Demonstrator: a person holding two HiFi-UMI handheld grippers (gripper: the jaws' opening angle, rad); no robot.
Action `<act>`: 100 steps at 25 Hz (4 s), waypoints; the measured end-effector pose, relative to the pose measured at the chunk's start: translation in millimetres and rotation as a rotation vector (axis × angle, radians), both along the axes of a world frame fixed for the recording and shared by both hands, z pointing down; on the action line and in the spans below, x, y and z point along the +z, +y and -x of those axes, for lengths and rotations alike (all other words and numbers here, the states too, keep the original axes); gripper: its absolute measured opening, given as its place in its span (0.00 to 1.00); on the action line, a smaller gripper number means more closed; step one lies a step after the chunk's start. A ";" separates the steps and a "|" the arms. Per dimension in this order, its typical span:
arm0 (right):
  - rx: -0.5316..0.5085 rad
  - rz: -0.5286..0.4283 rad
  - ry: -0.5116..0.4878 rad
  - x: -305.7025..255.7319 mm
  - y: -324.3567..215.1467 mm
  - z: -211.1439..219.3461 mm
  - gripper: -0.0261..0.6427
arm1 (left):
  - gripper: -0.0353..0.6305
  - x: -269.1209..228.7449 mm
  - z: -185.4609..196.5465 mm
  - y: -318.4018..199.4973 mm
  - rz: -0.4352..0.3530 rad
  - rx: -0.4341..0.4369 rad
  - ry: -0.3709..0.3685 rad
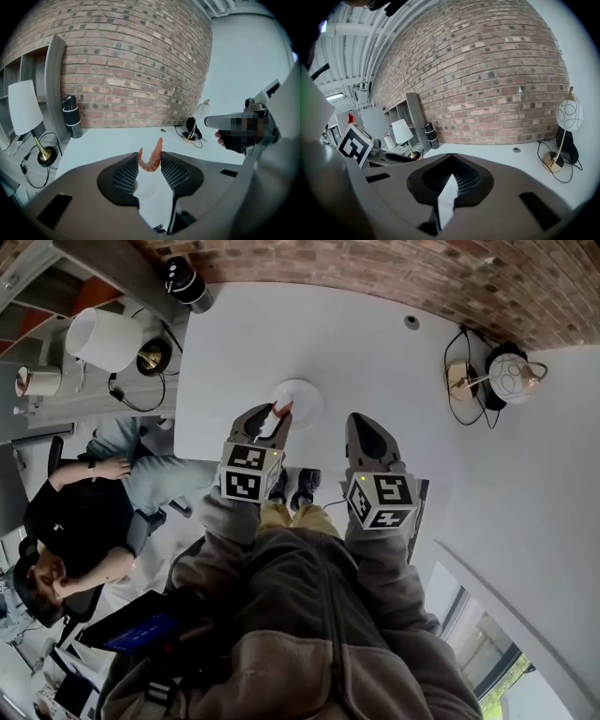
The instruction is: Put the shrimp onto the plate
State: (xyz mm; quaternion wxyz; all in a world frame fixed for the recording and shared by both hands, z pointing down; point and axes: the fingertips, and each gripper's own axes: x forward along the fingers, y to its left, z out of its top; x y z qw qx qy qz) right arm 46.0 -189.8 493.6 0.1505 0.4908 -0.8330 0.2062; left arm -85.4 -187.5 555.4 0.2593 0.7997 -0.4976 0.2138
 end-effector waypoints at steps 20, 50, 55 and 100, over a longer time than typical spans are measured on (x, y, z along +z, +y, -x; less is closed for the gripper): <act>-0.011 0.159 0.037 70.5 10.2 2.8 0.04 | 0.27 92.5 -11.1 5.5 0.198 0.041 -0.032; -0.021 0.314 0.116 145.9 12.9 -6.2 0.04 | 0.28 199.7 -16.6 5.2 0.418 0.148 -0.165; -0.022 0.323 0.114 151.3 12.5 -5.4 0.04 | 0.28 209.2 -17.8 5.9 0.435 0.176 -0.208; 0.012 0.375 0.071 158.6 40.5 -33.1 0.04 | 0.27 234.4 -26.6 9.5 0.586 0.234 -0.350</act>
